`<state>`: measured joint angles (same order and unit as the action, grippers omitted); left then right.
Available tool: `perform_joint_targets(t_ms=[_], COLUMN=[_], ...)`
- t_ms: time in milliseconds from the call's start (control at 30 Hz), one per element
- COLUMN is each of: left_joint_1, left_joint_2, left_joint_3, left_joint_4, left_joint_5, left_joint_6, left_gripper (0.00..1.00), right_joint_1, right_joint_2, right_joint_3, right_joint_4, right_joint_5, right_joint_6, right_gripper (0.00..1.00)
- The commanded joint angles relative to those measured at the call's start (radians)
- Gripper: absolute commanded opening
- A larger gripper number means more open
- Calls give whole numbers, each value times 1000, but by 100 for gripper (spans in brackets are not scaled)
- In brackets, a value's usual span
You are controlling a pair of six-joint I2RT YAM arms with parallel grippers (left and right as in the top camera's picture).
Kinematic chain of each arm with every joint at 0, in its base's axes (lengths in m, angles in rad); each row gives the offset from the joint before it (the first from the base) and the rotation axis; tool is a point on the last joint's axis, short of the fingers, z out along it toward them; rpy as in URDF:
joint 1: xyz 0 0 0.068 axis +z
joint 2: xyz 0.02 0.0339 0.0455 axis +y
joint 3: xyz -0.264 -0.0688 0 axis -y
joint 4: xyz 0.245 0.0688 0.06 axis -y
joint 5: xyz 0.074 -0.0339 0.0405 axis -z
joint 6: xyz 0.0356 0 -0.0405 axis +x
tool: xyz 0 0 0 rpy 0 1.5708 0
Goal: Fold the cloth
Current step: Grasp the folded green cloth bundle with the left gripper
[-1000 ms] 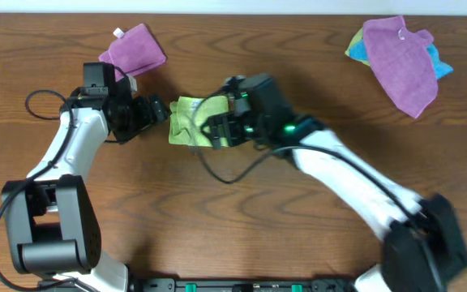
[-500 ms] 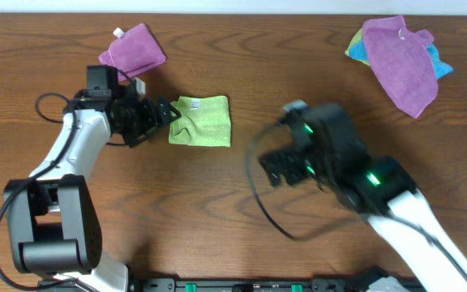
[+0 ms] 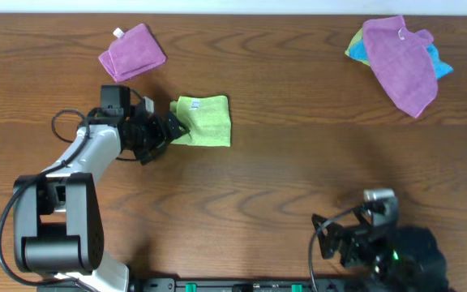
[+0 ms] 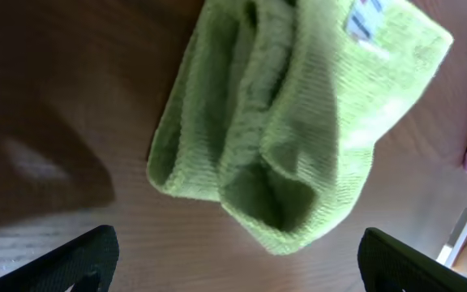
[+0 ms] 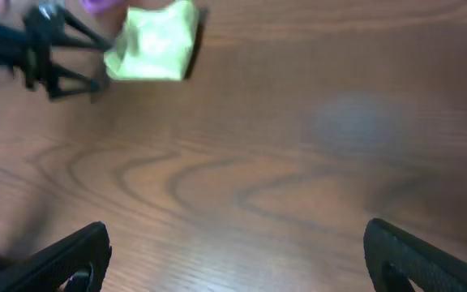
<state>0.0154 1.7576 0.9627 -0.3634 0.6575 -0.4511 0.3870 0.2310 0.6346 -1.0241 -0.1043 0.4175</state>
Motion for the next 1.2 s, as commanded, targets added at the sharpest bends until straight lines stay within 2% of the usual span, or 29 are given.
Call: perform_joint_targets(t_ms=[0,233,600,1033,1100,1133,1167], left_joint_1=[-10,-26,-95,-110,-110,-110,-110], left_joint_2=[-13,-12,-3,105,105,105,106], left_joint_3=[-38,-50,-51,-51,-51,-51,-51], left_joint_4=[44,133,249,291,310,318,323], left_joint_5=[17,8,-117,-100,-108,-108,-111], left_joint_6=[-77,-139,-241,-293,-293,-293,-293], left_gripper=[96,96,96,100,84,69,61], right_joint_1=[-10,-10,-10,-10,-10,-10,-10], right_joint_2=[-74,-87,-87,-87,-87,-87,-87], right_joint_3=[-10,-10,-10,-10,-10,-10,-10], right_joint_4=[14,44,36,36,36,36,36], right_joint_5=[35,143,142,142,142,142,142], right_joint_6=[76,76,76,76,76,76,76], right_gripper=[99,99,99,99,99,99,99])
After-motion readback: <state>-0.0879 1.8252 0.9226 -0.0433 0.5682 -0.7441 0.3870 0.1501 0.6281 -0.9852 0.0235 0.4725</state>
